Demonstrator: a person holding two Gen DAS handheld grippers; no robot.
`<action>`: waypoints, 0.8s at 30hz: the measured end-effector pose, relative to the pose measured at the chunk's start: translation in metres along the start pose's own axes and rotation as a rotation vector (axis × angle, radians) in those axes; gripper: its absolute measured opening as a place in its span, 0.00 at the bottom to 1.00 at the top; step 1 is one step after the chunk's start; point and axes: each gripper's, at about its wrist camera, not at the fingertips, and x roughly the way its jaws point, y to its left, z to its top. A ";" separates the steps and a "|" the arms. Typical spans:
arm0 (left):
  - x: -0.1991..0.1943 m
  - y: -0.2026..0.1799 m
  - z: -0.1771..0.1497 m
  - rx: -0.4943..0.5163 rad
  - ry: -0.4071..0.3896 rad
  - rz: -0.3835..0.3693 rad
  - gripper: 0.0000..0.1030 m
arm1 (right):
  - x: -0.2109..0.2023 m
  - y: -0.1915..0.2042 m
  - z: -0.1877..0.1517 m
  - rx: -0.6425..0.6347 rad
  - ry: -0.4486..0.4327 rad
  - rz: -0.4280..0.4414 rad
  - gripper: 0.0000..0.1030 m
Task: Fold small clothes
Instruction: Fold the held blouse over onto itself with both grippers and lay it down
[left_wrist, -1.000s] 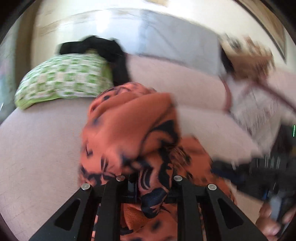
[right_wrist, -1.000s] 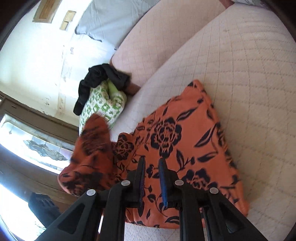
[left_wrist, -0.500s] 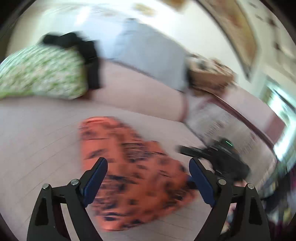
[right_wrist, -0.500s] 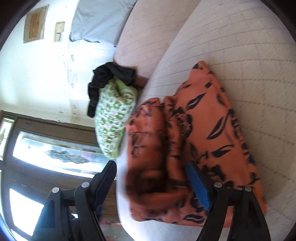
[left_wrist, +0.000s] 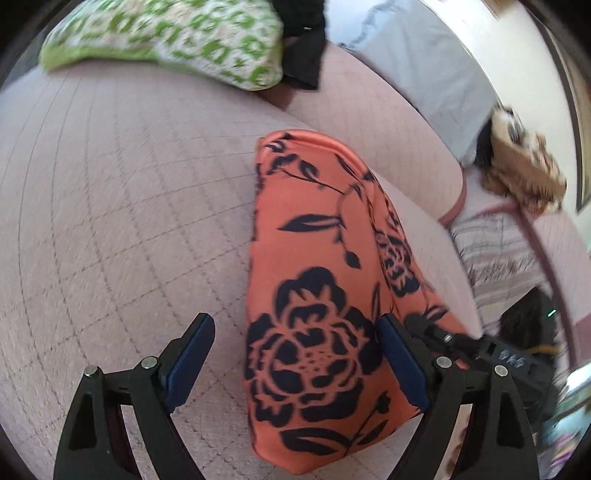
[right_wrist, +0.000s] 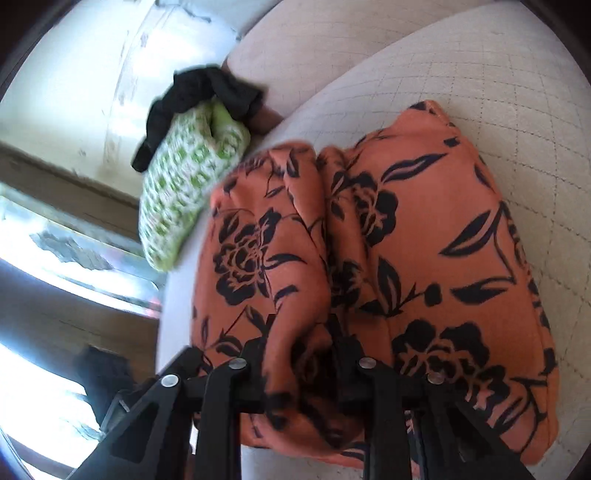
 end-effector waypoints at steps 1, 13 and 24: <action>0.002 -0.002 -0.001 0.009 -0.001 0.011 0.87 | -0.004 0.005 -0.001 -0.024 -0.021 -0.008 0.23; 0.012 0.011 0.002 -0.012 0.031 0.008 0.87 | -0.036 -0.036 0.002 0.179 0.013 0.168 0.86; 0.012 0.006 0.007 -0.016 0.026 0.012 0.87 | 0.001 -0.038 -0.011 0.285 0.042 0.211 0.28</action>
